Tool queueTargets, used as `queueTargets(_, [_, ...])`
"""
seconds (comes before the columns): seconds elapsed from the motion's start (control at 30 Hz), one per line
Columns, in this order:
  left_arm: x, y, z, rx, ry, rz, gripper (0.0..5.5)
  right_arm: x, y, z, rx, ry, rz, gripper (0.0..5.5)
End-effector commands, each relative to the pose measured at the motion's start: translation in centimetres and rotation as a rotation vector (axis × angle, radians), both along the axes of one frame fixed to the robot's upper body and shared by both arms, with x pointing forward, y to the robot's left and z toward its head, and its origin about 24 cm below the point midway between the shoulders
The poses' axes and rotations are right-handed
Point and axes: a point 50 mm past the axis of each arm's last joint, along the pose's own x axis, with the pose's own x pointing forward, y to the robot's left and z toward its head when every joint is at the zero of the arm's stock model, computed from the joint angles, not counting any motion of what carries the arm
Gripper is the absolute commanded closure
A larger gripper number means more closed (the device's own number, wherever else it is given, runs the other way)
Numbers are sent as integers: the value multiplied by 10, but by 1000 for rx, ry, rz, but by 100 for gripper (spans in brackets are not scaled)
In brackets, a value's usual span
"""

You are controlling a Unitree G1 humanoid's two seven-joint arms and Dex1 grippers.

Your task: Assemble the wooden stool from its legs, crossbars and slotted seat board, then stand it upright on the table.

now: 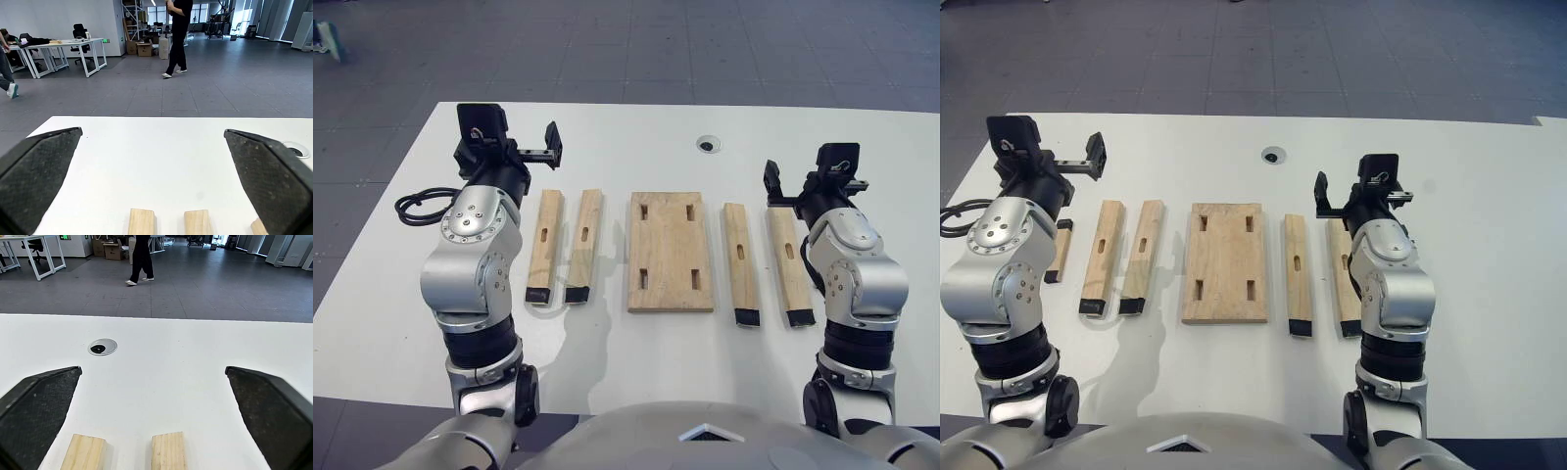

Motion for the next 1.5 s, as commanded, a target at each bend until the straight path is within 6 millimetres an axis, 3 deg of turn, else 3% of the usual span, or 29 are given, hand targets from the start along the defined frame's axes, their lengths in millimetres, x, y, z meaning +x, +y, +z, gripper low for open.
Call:
queueTargets(0.03, [2,-5,-2,-30,20,-30,12,-1,1,0,3,-1,-1,0])
queueTargets(0.33, [-3,-14,-19,-68,90,-86,12,3,4,0,12,-1,1,0])
queueTargets(1.03, [5,-12,-13,-65,59,-52,12,13,10,4,28,-17,13,0])
queueTargets(1.5, [-2,-13,-11,-67,63,-36,12,12,8,5,15,-5,32,0])
